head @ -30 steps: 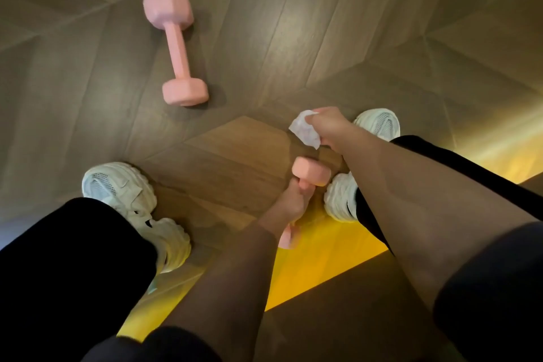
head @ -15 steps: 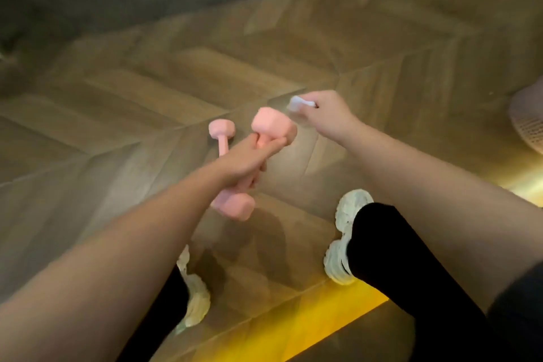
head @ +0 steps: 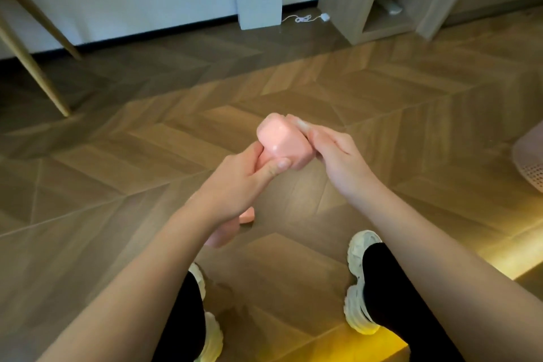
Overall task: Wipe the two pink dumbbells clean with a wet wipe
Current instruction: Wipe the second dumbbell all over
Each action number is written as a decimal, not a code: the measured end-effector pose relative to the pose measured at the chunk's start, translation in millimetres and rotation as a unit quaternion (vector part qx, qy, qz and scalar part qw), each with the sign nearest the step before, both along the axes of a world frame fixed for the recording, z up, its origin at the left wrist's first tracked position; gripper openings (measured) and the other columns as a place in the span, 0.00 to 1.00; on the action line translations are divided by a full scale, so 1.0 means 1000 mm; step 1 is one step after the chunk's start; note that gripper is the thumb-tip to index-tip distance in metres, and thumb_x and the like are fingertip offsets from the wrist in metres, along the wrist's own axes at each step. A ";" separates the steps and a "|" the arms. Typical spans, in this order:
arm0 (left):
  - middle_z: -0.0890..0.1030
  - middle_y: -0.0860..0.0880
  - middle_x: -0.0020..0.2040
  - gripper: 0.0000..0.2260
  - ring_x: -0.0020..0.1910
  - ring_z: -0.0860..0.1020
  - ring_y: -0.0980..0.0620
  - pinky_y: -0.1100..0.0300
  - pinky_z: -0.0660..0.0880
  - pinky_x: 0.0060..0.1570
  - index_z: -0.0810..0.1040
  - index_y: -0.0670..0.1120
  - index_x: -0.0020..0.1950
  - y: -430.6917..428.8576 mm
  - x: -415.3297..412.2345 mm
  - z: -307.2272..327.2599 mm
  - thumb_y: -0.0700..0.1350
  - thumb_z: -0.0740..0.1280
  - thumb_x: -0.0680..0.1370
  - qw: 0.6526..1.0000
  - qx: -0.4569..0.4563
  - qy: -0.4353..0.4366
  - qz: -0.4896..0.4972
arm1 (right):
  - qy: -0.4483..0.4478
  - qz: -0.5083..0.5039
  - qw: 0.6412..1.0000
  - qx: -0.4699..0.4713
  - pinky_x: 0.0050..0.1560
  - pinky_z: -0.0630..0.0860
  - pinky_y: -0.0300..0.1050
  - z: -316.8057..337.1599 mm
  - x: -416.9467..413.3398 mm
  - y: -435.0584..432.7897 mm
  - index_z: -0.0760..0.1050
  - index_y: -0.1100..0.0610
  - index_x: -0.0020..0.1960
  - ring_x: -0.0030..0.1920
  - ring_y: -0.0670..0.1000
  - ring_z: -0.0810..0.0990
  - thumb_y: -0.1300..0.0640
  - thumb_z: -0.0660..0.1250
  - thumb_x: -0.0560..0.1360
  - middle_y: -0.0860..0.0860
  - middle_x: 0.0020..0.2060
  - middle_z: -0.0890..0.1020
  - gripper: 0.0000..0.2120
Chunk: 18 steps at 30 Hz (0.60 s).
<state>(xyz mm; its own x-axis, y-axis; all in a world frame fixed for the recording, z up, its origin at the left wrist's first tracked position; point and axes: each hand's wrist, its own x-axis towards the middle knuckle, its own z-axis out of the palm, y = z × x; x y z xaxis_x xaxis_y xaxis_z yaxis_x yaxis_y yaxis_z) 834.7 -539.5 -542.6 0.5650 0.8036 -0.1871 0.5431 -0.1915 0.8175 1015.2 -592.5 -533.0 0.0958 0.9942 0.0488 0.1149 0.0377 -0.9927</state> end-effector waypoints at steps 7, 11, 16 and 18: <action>0.83 0.55 0.44 0.29 0.42 0.79 0.58 0.52 0.77 0.47 0.74 0.58 0.57 0.010 0.000 -0.009 0.76 0.55 0.68 0.998 0.030 0.046 0.007 | -0.010 0.007 1.000 -0.011 0.73 0.63 0.39 -0.014 0.009 0.001 0.76 0.61 0.64 0.71 0.42 0.70 0.62 0.52 0.85 0.52 0.69 0.75 0.16; 0.82 0.54 0.43 0.30 0.43 0.81 0.52 0.48 0.78 0.49 0.73 0.55 0.60 0.006 0.002 -0.015 0.76 0.56 0.71 0.997 0.033 0.063 0.013 | -0.009 0.039 0.999 0.021 0.72 0.64 0.39 -0.010 -0.002 0.003 0.81 0.59 0.57 0.72 0.42 0.69 0.59 0.53 0.85 0.43 0.68 0.76 0.17; 0.81 0.52 0.48 0.33 0.46 0.80 0.51 0.48 0.77 0.50 0.72 0.57 0.61 0.002 -0.005 -0.016 0.78 0.54 0.69 0.996 0.039 0.080 -0.005 | 0.017 0.015 1.000 -0.015 0.68 0.66 0.36 -0.012 -0.006 0.003 0.81 0.53 0.53 0.68 0.39 0.72 0.57 0.55 0.83 0.40 0.63 0.79 0.15; 0.81 0.51 0.49 0.34 0.46 0.80 0.50 0.47 0.78 0.49 0.70 0.58 0.62 -0.003 -0.001 -0.017 0.79 0.52 0.68 0.993 0.045 0.101 -0.028 | 0.001 0.015 1.000 -0.013 0.70 0.66 0.40 -0.008 -0.010 0.008 0.78 0.43 0.60 0.68 0.40 0.73 0.55 0.54 0.84 0.41 0.63 0.80 0.15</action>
